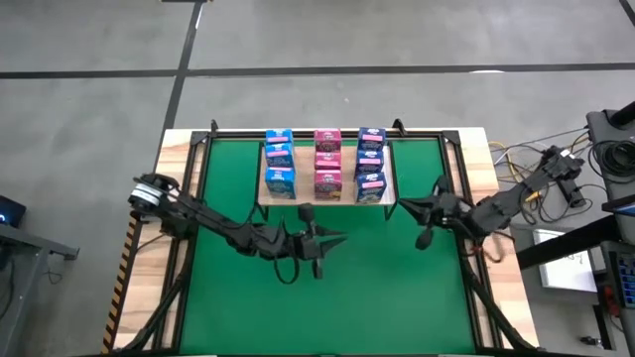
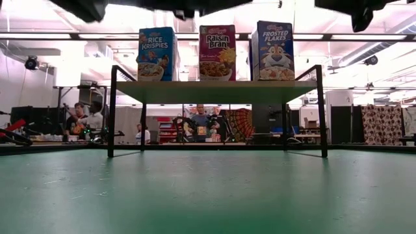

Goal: Stack cereal on shelf
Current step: Put the dark blue cereal box, aligned with the other dark blue cereal box on the shelf

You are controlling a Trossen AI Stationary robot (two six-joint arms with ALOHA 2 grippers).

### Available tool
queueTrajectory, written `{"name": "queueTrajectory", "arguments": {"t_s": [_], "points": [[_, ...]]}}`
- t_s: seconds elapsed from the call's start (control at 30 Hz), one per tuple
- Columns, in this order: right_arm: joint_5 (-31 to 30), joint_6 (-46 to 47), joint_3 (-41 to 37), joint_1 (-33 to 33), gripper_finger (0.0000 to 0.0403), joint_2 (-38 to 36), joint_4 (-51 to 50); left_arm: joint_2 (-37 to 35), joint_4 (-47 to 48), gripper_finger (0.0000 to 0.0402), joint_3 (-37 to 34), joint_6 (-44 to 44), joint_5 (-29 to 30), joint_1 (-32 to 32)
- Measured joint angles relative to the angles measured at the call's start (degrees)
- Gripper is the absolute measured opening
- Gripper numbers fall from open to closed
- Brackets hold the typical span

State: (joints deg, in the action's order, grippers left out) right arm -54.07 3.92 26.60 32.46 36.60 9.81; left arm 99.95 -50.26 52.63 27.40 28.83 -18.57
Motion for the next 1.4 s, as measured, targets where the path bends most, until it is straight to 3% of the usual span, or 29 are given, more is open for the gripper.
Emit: {"name": "queueTrajectory", "arguments": {"t_s": [0.17, 0.57, 0.8, 1.1, 1.4], "points": [[0.18, 1.45, 4.16, -4.07, 0.0009, 2.54, -7.17, 3.90, -1.13, 0.0004, 1.04, 0.54, 0.34, 1.26], [0.72, -3.59, 11.11, -5.02, 0.0009, 6.18, -8.41, 9.91, -7.73, 0.0000, 1.63, 0.35, 2.13, 1.89], [6.46, -5.39, 14.60, -5.13, 0.0009, 6.71, -11.75, 10.19, -8.48, 0.0000, 1.56, 0.89, 2.36, 1.94], [7.09, -5.23, 14.37, -5.13, 0.0009, 11.19, -11.95, 6.97, -9.40, 0.0000, 0.66, 9.33, 14.07, 1.02], [6.42, 1.12, 14.37, -5.82, 0.0009, 20.01, -11.05, -1.35, -9.45, 0.0000, -4.10, 15.71, 16.75, 0.62]]}}
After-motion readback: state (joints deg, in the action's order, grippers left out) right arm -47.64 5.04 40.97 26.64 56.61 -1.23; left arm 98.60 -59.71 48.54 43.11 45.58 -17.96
